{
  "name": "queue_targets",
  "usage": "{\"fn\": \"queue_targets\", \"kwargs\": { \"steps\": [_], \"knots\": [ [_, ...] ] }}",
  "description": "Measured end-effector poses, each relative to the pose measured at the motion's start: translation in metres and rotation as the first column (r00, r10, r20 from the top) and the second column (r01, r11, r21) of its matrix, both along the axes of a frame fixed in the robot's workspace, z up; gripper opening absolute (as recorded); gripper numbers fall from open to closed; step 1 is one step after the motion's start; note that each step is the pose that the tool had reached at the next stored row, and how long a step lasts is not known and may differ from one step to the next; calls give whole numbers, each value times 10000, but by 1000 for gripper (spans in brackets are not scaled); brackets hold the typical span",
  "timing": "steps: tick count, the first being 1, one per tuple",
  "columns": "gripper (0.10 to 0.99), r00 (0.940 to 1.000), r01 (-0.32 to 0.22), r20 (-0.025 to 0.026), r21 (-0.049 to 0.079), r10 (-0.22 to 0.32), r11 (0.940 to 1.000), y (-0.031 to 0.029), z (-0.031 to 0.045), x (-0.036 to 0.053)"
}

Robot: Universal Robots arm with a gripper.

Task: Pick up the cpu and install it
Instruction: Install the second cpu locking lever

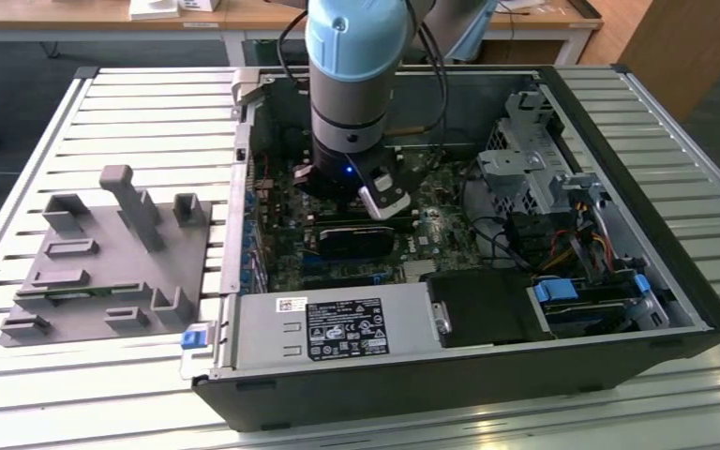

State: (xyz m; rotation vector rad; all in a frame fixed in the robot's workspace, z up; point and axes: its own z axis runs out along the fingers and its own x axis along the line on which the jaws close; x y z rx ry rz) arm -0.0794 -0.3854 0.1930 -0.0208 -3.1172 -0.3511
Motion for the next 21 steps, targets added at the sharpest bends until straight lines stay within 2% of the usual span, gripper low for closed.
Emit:
{"fn": "queue_targets", "kwargs": {
  "steps": [7,10,16,21],
  "knots": [
    [106,10000,-2,-1,19,2,10000,0,-3,-29],
    [106,10000,0,3,24,0,10000,1,20,-29],
    [106,10000,1,4,18,-1,10000,3,204,-29],
    [106,10000,9,7,22,-9,10000,7,289,-29]
  ]
}}
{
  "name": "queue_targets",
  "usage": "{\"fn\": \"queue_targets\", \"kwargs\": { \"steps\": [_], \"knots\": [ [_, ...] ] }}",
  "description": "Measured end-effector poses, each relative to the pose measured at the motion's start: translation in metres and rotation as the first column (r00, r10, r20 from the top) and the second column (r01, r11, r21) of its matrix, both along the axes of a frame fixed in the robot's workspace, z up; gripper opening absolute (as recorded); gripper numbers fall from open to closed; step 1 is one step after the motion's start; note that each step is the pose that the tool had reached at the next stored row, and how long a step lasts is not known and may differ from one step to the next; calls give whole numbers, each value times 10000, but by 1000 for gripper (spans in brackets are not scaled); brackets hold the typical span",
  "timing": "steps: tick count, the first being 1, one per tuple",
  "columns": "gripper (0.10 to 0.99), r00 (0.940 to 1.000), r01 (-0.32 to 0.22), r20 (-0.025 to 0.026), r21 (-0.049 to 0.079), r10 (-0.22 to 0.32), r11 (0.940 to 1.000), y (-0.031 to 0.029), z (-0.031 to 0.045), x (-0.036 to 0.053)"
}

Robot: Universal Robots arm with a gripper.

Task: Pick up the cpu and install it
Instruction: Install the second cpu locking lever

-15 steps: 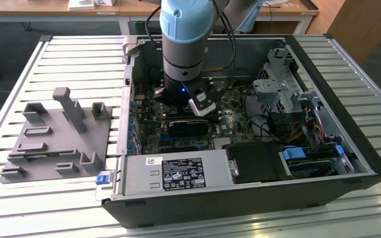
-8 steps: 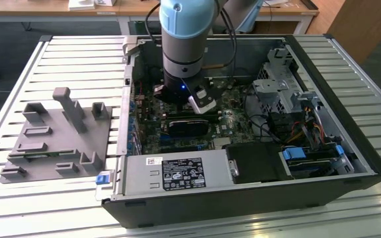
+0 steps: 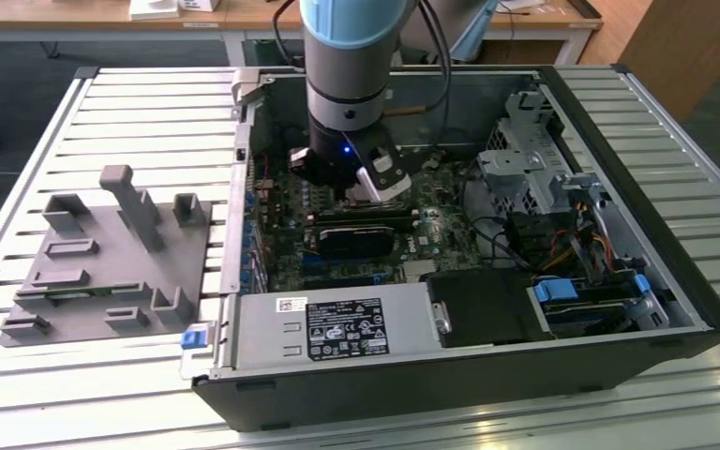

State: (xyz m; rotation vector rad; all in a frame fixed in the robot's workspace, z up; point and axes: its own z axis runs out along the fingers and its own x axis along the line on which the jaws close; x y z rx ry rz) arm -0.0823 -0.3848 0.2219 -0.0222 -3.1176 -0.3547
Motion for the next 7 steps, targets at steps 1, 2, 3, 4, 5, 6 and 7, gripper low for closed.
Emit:
{"fn": "queue_targets", "kwargs": {
  "steps": [1,2,3,4,5,6,7],
  "knots": [
    [106,10000,1,0,3,-1,10000,0,17,0],
    [106,10000,2,0,8,-2,10000,1,34,0],
    [106,10000,2,-1,11,-2,10000,1,54,0],
    [106,10000,4,0,14,-4,10000,1,65,0],
    [106,10000,5,1,17,-5,10000,2,67,0],
    [106,10000,5,1,17,-5,10000,2,66,0],
    [106,10000,5,1,17,-5,10000,2,67,0]
  ]
}}
